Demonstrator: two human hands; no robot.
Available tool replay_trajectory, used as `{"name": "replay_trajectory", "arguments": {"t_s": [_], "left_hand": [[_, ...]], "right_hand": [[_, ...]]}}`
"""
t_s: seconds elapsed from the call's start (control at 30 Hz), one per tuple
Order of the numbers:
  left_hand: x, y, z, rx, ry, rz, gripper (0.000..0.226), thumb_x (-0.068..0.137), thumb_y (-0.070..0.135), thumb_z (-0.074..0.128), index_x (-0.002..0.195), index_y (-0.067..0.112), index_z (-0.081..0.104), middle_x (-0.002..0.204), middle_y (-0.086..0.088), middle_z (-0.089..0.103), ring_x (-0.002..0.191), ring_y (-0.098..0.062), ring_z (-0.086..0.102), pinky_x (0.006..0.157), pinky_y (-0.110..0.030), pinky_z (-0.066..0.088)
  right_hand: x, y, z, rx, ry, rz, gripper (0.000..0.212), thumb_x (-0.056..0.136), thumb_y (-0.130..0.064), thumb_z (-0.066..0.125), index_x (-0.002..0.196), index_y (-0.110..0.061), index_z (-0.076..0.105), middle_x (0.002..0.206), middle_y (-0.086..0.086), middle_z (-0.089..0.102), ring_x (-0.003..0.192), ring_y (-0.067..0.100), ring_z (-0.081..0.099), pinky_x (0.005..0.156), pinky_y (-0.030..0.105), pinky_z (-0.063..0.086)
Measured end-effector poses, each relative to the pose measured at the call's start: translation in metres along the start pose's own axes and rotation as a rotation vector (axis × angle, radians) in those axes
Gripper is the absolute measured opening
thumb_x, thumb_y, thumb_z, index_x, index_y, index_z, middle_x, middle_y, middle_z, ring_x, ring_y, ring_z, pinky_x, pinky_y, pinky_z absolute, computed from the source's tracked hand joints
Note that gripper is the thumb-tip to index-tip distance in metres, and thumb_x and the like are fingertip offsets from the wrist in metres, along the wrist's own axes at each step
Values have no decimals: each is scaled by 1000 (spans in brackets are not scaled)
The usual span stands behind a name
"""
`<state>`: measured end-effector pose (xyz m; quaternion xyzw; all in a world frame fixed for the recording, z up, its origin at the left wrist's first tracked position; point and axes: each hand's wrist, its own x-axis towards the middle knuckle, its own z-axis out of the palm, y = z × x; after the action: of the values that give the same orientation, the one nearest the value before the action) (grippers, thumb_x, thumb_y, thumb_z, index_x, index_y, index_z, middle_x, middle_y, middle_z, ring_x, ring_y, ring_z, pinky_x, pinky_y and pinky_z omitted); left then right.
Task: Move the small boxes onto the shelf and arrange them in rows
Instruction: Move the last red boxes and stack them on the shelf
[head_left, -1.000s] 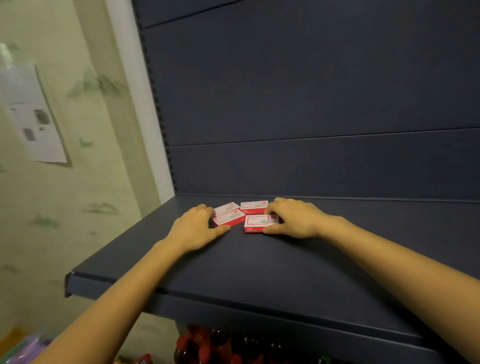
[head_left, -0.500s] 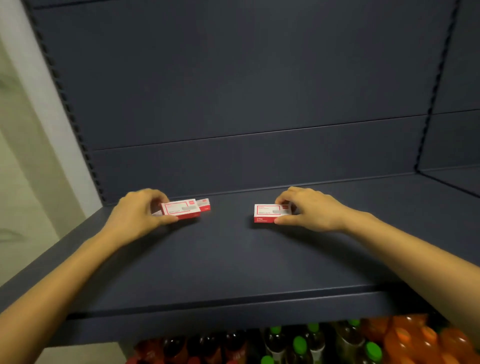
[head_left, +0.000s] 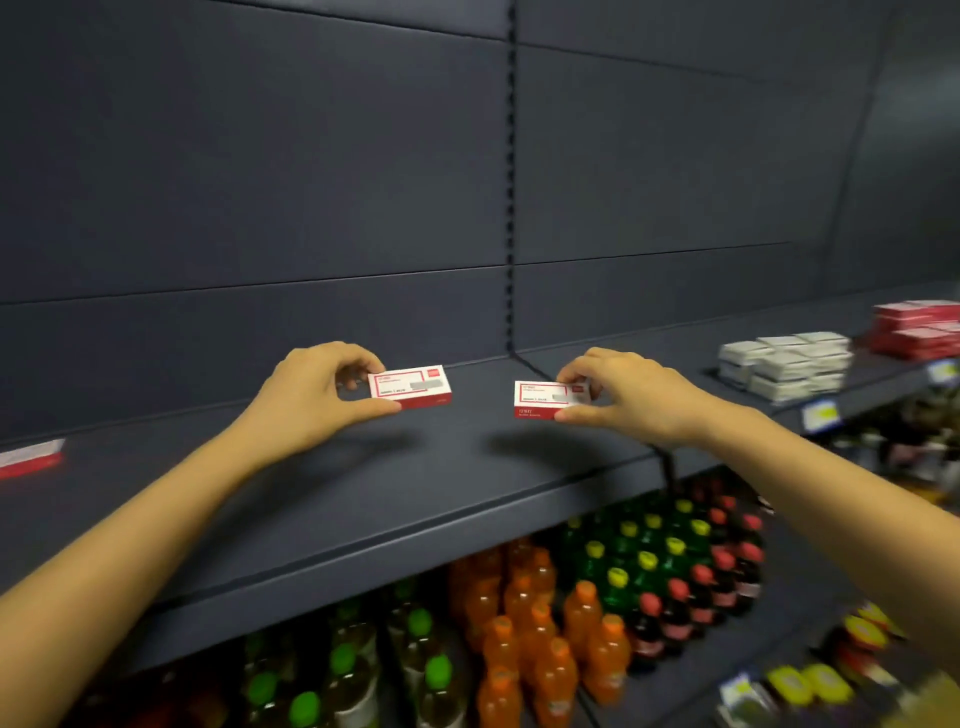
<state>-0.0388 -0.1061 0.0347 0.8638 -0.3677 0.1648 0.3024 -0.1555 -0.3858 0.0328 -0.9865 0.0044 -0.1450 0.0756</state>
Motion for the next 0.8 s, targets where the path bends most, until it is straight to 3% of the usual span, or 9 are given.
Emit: {"name": "replay_trajectory", "arguments": {"t_s": [0.3,0.57,0.8], "left_hand": [[56,146,148,-157,-105,177,31,67,34,78,92,22,66,94,5,66,80,-12,58,74,-34,50],[110,262,239,-139,-197,389,39,70,43,74,99,18,64,100,4,66,84,-14,57,76,-35,49],[169,340,316,-85,-195,485,37,72,43,72,99,21,63,105,5,64,74,-5,46,62,-23,36]], "right_hand": [[-112,164,-42,-53,49,209,39,82,-44,63,115,-24,57,111,-3,55,100,20,54,87,42,46],[-172,279,-70,-94,68,377,42,82,-42,64,117,-22,57,106,-1,54,89,13,49,76,29,42],[-193,377,-88,-144,80,438,43,83,-42,63,120,-21,55,114,2,54,98,20,54,83,39,48]]}}
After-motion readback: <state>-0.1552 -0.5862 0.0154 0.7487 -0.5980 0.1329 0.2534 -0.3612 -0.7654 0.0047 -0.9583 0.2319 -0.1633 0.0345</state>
